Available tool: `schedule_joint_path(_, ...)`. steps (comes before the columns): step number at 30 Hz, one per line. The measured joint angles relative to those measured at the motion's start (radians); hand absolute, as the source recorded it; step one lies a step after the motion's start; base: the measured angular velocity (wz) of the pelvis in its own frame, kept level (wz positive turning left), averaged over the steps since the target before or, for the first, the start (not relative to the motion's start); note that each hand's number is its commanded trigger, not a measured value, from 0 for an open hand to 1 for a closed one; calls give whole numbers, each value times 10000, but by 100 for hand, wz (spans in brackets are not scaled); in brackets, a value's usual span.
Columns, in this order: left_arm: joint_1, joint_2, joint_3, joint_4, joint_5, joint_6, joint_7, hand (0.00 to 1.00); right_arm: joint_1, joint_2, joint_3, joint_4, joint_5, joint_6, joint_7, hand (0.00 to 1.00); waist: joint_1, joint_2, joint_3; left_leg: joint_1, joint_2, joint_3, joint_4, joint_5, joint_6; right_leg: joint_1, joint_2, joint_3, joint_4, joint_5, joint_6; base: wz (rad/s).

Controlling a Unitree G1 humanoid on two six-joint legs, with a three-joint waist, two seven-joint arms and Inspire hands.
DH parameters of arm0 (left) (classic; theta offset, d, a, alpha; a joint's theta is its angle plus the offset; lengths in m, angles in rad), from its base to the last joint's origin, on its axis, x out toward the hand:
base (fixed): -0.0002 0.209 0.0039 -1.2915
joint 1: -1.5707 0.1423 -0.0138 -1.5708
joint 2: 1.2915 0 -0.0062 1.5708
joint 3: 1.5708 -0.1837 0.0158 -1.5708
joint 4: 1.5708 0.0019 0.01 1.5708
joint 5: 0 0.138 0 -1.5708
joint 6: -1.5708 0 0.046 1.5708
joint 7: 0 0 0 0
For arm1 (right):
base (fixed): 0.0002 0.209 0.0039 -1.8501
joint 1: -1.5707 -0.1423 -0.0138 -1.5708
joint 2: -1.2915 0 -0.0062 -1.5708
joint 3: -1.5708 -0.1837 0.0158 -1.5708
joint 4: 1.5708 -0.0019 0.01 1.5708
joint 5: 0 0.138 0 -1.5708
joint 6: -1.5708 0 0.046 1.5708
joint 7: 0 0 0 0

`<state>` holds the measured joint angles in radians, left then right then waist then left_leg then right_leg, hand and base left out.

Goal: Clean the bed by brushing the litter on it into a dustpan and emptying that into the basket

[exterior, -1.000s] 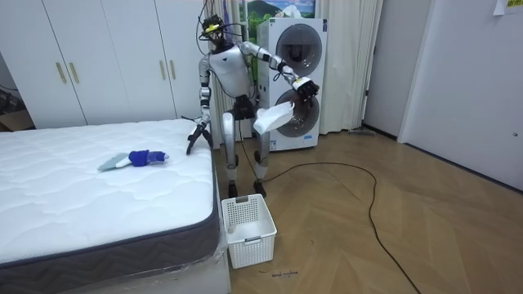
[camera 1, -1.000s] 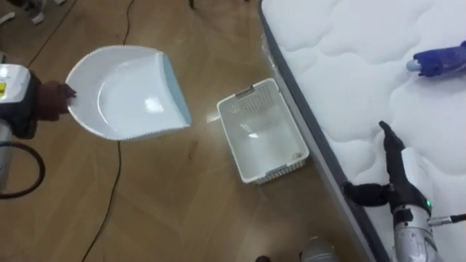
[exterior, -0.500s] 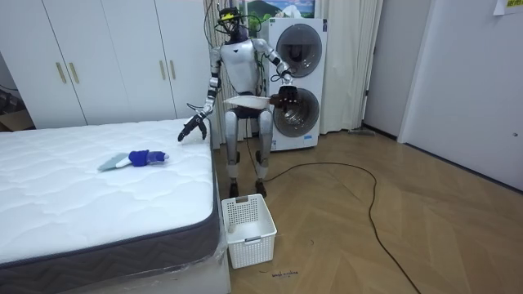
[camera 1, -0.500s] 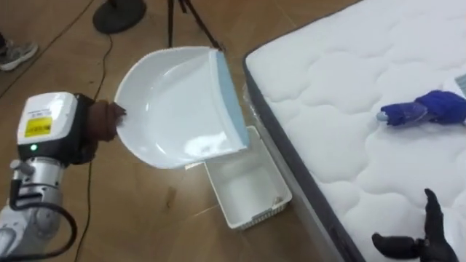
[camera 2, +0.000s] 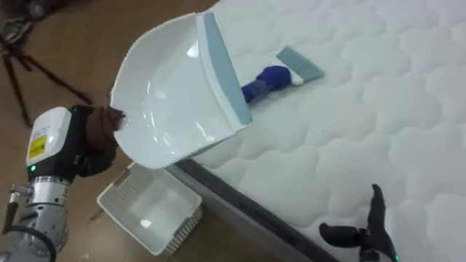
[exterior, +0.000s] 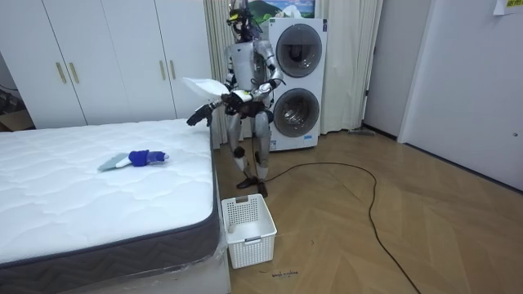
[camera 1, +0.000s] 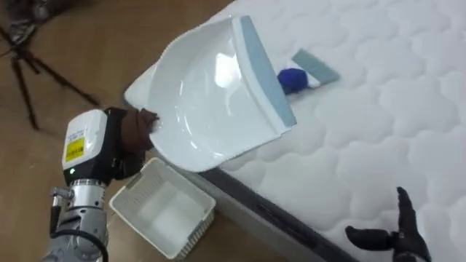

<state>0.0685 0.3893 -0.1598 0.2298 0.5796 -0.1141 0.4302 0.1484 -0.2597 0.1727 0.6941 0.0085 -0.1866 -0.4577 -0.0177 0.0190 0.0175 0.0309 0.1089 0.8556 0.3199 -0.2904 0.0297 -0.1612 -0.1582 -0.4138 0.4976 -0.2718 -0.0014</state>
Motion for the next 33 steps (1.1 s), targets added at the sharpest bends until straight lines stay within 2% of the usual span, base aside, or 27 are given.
schedule_joint_path(2, -11, -197, -4, 17, -208, -3, -130, 100, -128, 4, 112, 3, -38, -2, 146, 0, -65, 21, 1, -416, 129, -1963, 533, -9, 12, 75, 328, 94, -588, 166, -384, -99)
schedule_joint_path(4, -32, -307, -5, 57, -494, -65, -297, 100, -75, 27, 128, 0, -148, -40, 252, 0, -237, 66, -26, -512, 232, -2351, 628, 5, -26, 164, 500, 57, -827, 290, -512, -55)
schedule_joint_path(6, -26, -374, -45, 57, -667, -88, -378, 100, 23, 26, 18, 1, -143, -36, 250, 0, -536, 76, -33, -511, 336, -2379, 800, -3, -56, 130, 626, 176, -890, 291, -594, -28)
schedule_joint_path(10, 94, -501, -20, 64, -761, 24, -734, 100, 132, 11, -81, 0, -459, -25, 357, 0, -564, 94, -42, -349, 536, -2475, 969, 10, -204, -76, 1084, 1002, -981, 425, -887, -64)
schedule_joint_path(12, 270, -503, -14, 69, -791, 20, -854, 100, 163, -4, -96, -1, -715, -29, 465, 0, -521, 160, -84, -195, 454, -3289, 971, 34, -248, -48, 1336, 1578, -978, 446, -982, -91)
schedule_joint_path(13, 518, -504, -15, 70, -827, 19, -929, 100, 146, -39, -85, -6, -888, -30, 588, 0, -433, 258, -148, -144, 336, -3999, 1087, 42, -262, 20, 1545, 2084, -951, 463, -1056, -124)
schedule_joint_path(14, 774, -538, -16, 182, -890, -37, -979, 100, 148, -60, -69, -3, -967, -30, 693, 0, -308, 312, -128, -137, 260, -4598, 1413, 115, -368, 129, 1685, 2560, -895, 465, -1120, -121)
schedule_joint_path(15, 902, -574, -14, 259, -907, -49, -990, 100, 181, -67, -52, -4, -977, -30, 709, 0, -294, 275, -104, -180, 151, -5031, 1548, 170, -412, 166, 1707, 2798, -827, 448, -1143, -105)
schedule_joint_path(16, 1114, -703, -17, 348, -907, -50, -1074, 100, 286, -133, -44, -6, -978, -30, 713, 0, -274, 279, -117, -325, -60, -5823, 1579, 153, -477, 214, 1746, 3191, -794, 419, -1145, -91)
schedule_joint_path(17, 1259, -777, -16, 369, -909, -50, -1144, 100, 314, -200, -51, -3, -977, 29, 738, 0, -218, 282, -118, -648, -226, -6374, 1510, 172, -509, 193, 1782, 3542, -793, 417, -1138, -90)
schedule_joint_path(18, 1285, -800, -15, 379, -908, -49, -1163, 100, 314, -204, -69, -2, -981, 48, 745, 0, -181, 278, -115, -825, -317, -6526, 1438, 202, -559, 197, 1793, 3667, -797, 414, -1136, -88)
schedule_joint_path(20, 1318, -1021, 2, 376, -899, -52, -1165, 100, 371, -196, -115, 5, -1017, 51, 760, 0, -99, 254, -100, -1383, -542, -7442, 733, 465, -779, 237, 1859, 4012, -813, 451, -1106, -69)
schedule_joint_path(21, 1315, -1082, 2, 376, -897, -60, -1164, 100, 389, -191, -113, 4, -1016, 51, 763, 0, -78, 255, -101, -1447, -549, -7574, 482, 630, -763, 236, 1915, 4126, -812, 454, -1111, -63)
schedule_joint_path(23, 1342, -1125, 14, 391, -857, -155, -1164, 100, 395, -131, -105, 12, -1071, 46, 872, 0, 12, 209, -125, -1524, -535, -7929, 62, 1561, -800, 309, 2160, 4516, -675, 319, -1039, -65)
schedule_joint_path(25, 1368, -1122, 36, 388, -864, -183, -1163, 100, 403, -127, -184, 5, -1333, -24, 913, 0, -55, 128, -144, -1332, -596, -7828, 39, 1518, -738, 398, 2141, 4736, -690, 250, -966, -38)
schedule_joint_path(26, 1370, -1123, 38, 391, -868, -225, -1166, 100, 430, -125, -360, 33, -1397, -81, 907, 0, -71, 33, -82, -1214, -691, -7818, -41, 1470, -704, 448, 2119, 4852, -693, 251, -968, -22)
schedule_joint_path(28, 1375, -1123, 33, 413, -875, -238, -1180, 100, 616, -130, -650, 77, -1560, -96, 868, 0, -87, -15, -42, -1103, -717, -7767, -48, 1346, -648, 608, 2101, 4917, -820, 263, -937, -11)
schedule_joint_path(31, 1368, -1123, 83, 804, -981, -310, -1180, 100, 951, -125, -800, 167, -1755, -93, 676, 0, -69, 38, -55, -926, -724, -7728, -51, 1047, -599, 833, 2098, 4963, -1029, 213, -855, -11)
schedule_joint_path(33, 1368, -1127, 183, 1141, -983, -318, -1240, 100, 961, -102, -804, 353, -1761, -94, 644, 0, -88, 102, -66, -864, -753, -7719, -39, 966, -570, 906, 2075, 4962, -1107, 189, -823, -16)
